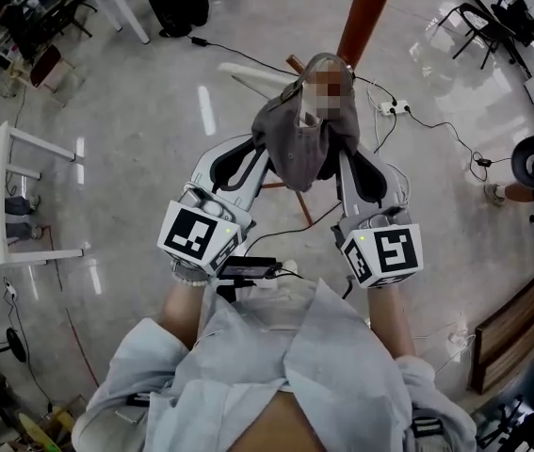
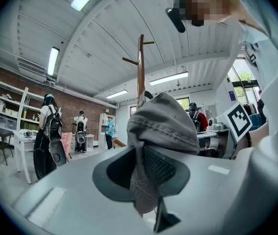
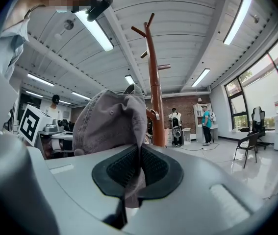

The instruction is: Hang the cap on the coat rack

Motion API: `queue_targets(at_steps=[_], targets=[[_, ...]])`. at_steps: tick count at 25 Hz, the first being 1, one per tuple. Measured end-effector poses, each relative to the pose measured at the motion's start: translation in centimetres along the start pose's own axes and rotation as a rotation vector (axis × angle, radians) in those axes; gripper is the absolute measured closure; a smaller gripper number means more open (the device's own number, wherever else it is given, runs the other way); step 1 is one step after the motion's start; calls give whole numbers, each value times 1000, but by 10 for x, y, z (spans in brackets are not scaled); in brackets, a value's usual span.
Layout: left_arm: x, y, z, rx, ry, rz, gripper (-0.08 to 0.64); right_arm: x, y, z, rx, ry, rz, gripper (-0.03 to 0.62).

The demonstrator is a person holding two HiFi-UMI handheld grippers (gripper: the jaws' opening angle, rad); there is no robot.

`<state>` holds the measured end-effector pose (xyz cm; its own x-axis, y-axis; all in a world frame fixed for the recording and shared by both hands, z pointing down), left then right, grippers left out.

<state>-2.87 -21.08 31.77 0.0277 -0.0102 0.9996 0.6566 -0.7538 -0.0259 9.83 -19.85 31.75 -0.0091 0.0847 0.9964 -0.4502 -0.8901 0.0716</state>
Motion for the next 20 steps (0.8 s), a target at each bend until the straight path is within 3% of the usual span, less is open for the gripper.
queue_targets(at_steps=[20], targets=[[38, 32, -11, 41, 0, -86, 503, 38, 14, 21, 76, 30, -80, 577]])
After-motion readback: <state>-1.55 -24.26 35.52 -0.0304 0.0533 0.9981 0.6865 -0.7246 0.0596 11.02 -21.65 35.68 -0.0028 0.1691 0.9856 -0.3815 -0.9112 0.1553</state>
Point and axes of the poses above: the fingertips, and each gripper's own axes: y forward along the fingers, z to its right, x out of its underside, the point moved 1 cm from there along -y, backward along the fingers, and after that the axes turned 1 degree about y, right-handed, at the moved point
